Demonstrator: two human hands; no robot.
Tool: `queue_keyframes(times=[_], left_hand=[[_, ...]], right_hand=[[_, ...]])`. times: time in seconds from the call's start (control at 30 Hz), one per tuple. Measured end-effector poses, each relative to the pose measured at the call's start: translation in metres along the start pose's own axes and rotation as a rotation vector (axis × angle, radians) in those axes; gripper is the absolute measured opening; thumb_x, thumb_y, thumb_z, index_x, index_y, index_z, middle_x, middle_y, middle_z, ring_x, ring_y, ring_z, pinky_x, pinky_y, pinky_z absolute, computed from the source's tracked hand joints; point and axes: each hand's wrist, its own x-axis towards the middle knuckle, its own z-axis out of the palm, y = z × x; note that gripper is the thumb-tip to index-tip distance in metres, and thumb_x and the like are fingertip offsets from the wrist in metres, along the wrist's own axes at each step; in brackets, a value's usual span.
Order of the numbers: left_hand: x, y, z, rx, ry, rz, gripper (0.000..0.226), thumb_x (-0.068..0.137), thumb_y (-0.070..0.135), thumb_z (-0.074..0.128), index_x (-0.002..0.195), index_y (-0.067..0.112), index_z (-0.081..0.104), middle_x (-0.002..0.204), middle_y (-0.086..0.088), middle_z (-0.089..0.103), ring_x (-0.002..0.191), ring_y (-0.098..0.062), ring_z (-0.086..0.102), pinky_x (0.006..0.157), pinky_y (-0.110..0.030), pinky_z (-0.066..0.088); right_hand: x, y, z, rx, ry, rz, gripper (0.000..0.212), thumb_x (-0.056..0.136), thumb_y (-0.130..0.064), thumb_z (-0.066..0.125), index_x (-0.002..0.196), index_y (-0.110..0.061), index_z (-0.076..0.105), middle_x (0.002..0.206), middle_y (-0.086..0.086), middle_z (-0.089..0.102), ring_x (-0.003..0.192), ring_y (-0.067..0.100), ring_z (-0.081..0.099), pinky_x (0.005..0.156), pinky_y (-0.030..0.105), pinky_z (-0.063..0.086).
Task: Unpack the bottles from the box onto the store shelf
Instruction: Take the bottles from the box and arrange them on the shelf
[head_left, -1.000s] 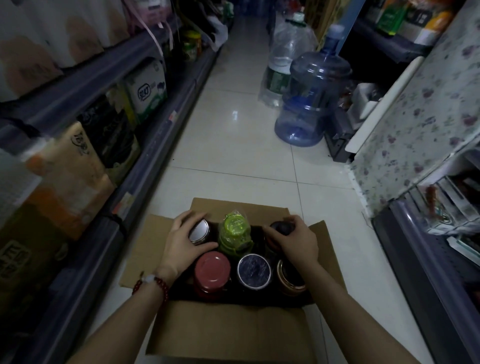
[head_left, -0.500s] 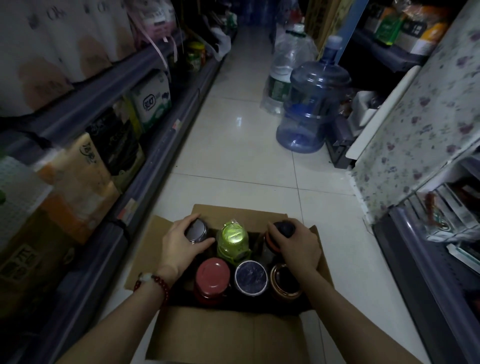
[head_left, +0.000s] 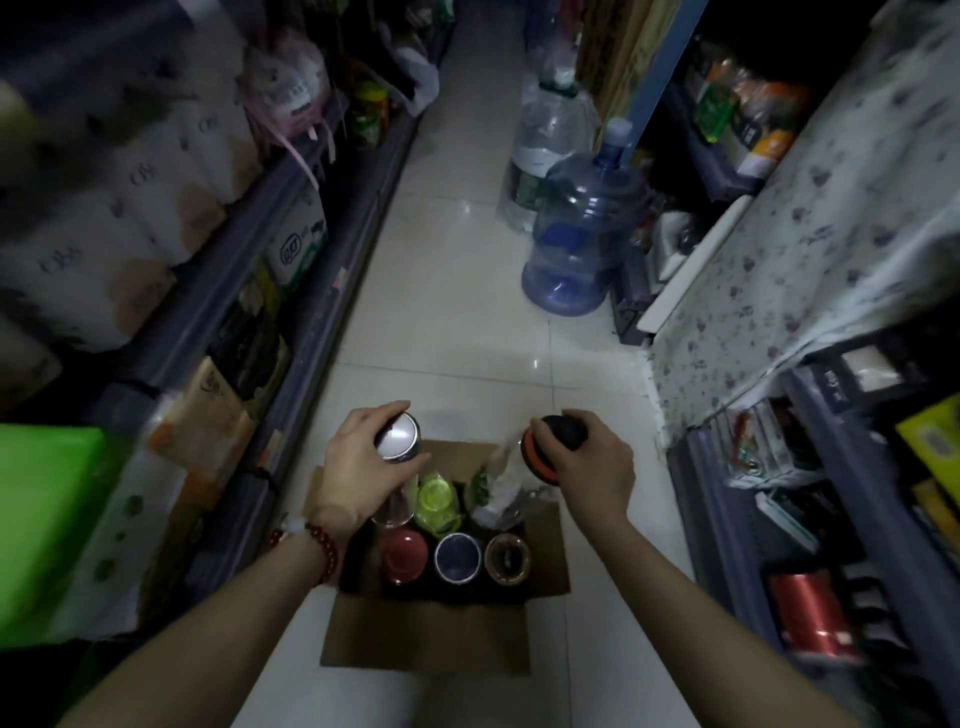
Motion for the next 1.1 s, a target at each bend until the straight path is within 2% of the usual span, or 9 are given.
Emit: queue_keyframes(times=[0.1,0.27,0.4,0.53,0.67,0.77,0.93,1.0,1.1], left_hand=[[0.006,0.07,-0.037,-0.002,-0.011,0.016,0.065,0.06,0.023,0.088,0.12,0.023,0.064,0.109,0.001,0.061,0.1,-0.01,0.059,0.094,-0.011,0.038],[0.025,0.195,-0.095,0.009,-0.034,0.057,0.065,0.059,0.022,0.089,0.119,0.022,0.065,0.108,0.001,0.06,0.097,-0.006,0.056,0.087,0.007,0.027],[0.043,0.292,-0.136,0.013,-0.064,0.107,0.065,0.059,0.026,0.088,0.119,0.023,0.064,0.106,0.004,0.059,0.098,-0.007,0.057,0.085,0.009,0.026],[0.055,0.384,-0.168,0.001,-0.074,0.181,0.064,0.061,0.025,0.088,0.12,0.02,0.064,0.107,0.003,0.059,0.096,-0.004,0.054,0.084,0.009,0.026],[0.061,0.468,-0.186,-0.027,-0.109,0.224,0.065,0.062,0.031,0.087,0.121,0.024,0.062,0.108,0.009,0.059,0.1,-0.003,0.055,0.087,-0.003,0.034],[0.063,0.522,-0.192,-0.109,-0.125,0.261,0.063,0.062,0.03,0.087,0.119,0.026,0.061,0.104,0.018,0.059,0.101,0.001,0.055,0.081,0.003,0.036],[0.064,0.592,-0.192,-0.226,-0.153,0.292,0.056,0.062,0.024,0.087,0.11,0.027,0.058,0.109,0.012,0.063,0.102,0.0,0.056,0.076,0.007,0.035],[0.069,0.614,-0.189,-0.282,-0.16,0.281,0.053,0.061,0.027,0.088,0.104,0.028,0.055,0.107,0.011,0.063,0.102,-0.003,0.058,0.079,-0.001,0.04],[0.081,0.641,-0.181,-0.368,-0.204,0.278,0.059,0.058,0.033,0.088,0.103,0.027,0.051,0.108,0.007,0.063,0.105,-0.01,0.059,0.09,-0.026,0.05]], right_hand=[[0.004,-0.049,-0.055,0.006,-0.002,-0.012,0.047,0.08,-0.054,0.067,0.114,-0.022,0.066,0.105,0.0,0.071,0.098,0.02,0.065,0.075,0.026,0.047],[0.016,-0.131,-0.149,0.03,0.036,-0.022,0.042,0.079,-0.053,0.069,0.106,-0.021,0.068,0.097,0.001,0.072,0.092,0.021,0.065,0.074,0.028,0.047],[0.027,-0.185,-0.226,0.037,0.051,-0.023,0.038,0.079,-0.055,0.067,0.1,-0.023,0.068,0.092,-0.001,0.071,0.088,0.021,0.064,0.073,0.032,0.05],[0.039,-0.233,-0.299,0.008,0.088,-0.023,0.035,0.08,-0.058,0.064,0.096,-0.027,0.068,0.081,-0.008,0.064,0.084,0.017,0.063,0.067,0.028,0.047],[0.052,-0.273,-0.367,-0.05,0.128,-0.054,0.037,0.08,-0.062,0.061,0.09,-0.027,0.067,0.079,-0.007,0.067,0.077,0.016,0.063,0.059,0.028,0.046],[0.061,-0.296,-0.414,-0.107,0.164,-0.077,0.04,0.081,-0.064,0.059,0.084,-0.025,0.066,0.074,-0.006,0.063,0.072,0.017,0.06,0.053,0.027,0.039],[0.07,-0.321,-0.486,-0.19,0.259,-0.082,0.043,0.08,-0.066,0.058,0.075,-0.023,0.064,0.066,-0.004,0.06,0.064,0.018,0.056,0.044,0.023,0.028],[0.072,-0.327,-0.51,-0.2,0.311,-0.079,0.044,0.08,-0.065,0.058,0.068,-0.023,0.061,0.062,-0.004,0.058,0.062,0.018,0.057,0.044,0.024,0.028],[0.073,-0.333,-0.541,-0.216,0.355,-0.077,0.045,0.082,-0.062,0.057,0.058,-0.025,0.051,0.054,-0.006,0.05,0.057,0.017,0.053,0.044,0.026,0.029]])
